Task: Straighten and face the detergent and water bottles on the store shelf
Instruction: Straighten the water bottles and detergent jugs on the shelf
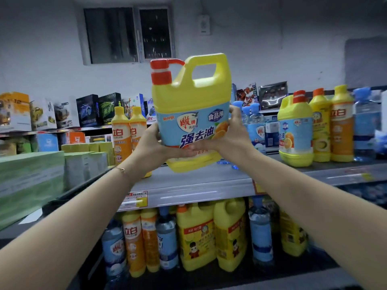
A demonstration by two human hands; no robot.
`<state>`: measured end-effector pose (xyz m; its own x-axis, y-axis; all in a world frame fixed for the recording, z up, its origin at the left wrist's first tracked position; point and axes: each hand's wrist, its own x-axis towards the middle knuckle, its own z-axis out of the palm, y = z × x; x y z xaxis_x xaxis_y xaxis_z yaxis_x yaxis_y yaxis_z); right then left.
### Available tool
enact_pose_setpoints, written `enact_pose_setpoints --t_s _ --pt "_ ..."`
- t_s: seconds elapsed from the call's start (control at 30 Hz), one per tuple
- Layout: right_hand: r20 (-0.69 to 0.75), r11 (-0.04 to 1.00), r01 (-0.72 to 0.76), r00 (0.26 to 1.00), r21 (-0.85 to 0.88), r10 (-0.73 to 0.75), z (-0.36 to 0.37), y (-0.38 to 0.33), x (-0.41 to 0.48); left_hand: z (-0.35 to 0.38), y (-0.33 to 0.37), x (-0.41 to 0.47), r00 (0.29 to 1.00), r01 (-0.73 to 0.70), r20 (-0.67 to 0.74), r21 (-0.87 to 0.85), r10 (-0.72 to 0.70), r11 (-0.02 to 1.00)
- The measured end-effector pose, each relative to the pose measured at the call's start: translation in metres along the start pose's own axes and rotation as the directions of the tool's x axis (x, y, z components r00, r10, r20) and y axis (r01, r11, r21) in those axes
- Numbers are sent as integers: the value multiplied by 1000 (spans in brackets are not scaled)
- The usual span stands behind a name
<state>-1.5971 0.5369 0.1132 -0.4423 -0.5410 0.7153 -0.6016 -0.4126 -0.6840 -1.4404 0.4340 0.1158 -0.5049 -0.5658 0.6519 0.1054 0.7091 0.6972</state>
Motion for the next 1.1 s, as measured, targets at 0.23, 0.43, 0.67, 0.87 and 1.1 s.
enact_pose_setpoints --t_s 0.23,0.43,0.67,0.87,1.1 --pt "-99 958 -35 995 -285 7 -41 12 -54 40 -12 -34 988 -18 151 -75 29 997" --pt "-171 918 -131 983 -374 70 -78 37 -91 89 -28 -49 955 17 296 -124 21 992" --pt "-187 875 -274 959 -399 215 -114 69 -128 145 -55 -70 922 58 386 -102 -14 993" --pt "-158 857 -332 943 -394 293 -131 105 -158 188 -84 -98 922 129 378 -104 -80 986" --pt "-116 834 -473 881 -284 459 -150 175 -166 245 -126 -109 898 261 378 -48 -224 964"
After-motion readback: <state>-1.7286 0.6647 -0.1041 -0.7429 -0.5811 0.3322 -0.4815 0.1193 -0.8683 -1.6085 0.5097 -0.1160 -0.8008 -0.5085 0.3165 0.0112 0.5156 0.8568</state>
